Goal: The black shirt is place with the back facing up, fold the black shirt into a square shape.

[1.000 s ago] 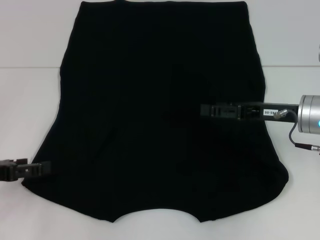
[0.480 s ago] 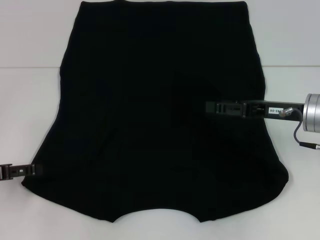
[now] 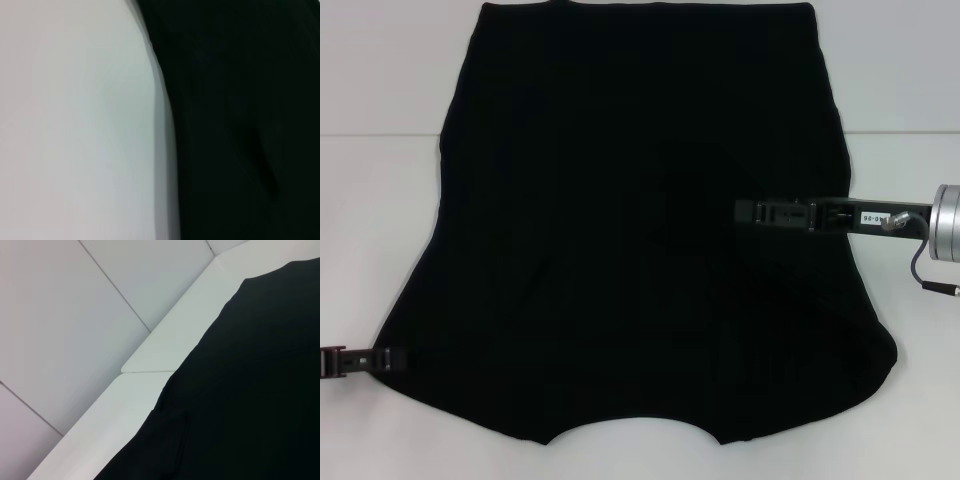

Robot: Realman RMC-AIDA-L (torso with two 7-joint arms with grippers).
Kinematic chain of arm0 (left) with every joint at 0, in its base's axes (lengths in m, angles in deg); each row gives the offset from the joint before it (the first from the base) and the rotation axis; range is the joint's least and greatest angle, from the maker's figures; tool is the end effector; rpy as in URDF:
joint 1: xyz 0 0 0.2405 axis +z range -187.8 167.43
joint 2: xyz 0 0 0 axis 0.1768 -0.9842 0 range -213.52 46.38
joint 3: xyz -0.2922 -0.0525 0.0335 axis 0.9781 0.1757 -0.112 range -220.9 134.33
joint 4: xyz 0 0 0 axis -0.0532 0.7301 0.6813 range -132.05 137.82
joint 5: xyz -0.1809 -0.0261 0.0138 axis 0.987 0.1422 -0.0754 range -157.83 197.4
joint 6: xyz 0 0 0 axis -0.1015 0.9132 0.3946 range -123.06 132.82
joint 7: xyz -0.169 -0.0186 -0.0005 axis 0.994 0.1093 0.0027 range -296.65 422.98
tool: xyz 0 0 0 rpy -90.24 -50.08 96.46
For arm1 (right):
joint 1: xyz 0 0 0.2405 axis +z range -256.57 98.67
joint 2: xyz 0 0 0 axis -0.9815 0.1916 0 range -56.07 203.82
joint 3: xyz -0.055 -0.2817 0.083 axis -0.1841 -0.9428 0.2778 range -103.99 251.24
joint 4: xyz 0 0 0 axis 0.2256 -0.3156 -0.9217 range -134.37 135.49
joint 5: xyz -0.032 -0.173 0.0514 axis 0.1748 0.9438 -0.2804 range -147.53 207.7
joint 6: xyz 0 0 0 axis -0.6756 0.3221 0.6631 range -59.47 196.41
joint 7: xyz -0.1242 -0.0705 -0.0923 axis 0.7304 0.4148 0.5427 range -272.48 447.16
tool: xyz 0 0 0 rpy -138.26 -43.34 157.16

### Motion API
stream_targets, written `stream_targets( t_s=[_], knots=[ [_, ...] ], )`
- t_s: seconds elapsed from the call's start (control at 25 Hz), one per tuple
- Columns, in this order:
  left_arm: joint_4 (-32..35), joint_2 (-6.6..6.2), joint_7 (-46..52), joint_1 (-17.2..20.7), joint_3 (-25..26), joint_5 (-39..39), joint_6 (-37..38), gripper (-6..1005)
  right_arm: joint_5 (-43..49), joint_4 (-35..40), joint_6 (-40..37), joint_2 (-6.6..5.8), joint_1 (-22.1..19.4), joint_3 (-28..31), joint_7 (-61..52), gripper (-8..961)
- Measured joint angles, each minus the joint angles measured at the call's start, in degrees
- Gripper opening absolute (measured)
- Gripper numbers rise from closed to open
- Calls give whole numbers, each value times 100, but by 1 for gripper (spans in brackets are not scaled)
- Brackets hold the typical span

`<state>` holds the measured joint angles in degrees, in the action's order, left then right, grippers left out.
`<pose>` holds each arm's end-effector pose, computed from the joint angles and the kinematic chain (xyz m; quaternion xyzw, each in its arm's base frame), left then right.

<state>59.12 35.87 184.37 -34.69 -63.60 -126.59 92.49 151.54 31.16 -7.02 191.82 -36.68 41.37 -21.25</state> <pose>-0.3845 0.3026 0.0205 -0.7640 -0.5919 -0.0899 0.2406 0.2424 0.4104 -0.0467 -0.8515 0.4419 0.2451 0.1403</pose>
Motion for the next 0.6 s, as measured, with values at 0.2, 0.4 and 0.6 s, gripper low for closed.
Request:
stream_targets(
  t_s=[0.2,0.4,0.6],
  knots=[
    [-18,0,-23,-22,-85,-12,124,941,-5,-3,0,0,7,10,-2,847],
    [-141,-4,-33,-92,-196,-13,173,927,-22,2,-12,0,9,17,-4,848],
    [-163,-22,-36,-130,-219,-13,173,914,-67,1,-26,-7,-11,18,-4,848]
  ],
)
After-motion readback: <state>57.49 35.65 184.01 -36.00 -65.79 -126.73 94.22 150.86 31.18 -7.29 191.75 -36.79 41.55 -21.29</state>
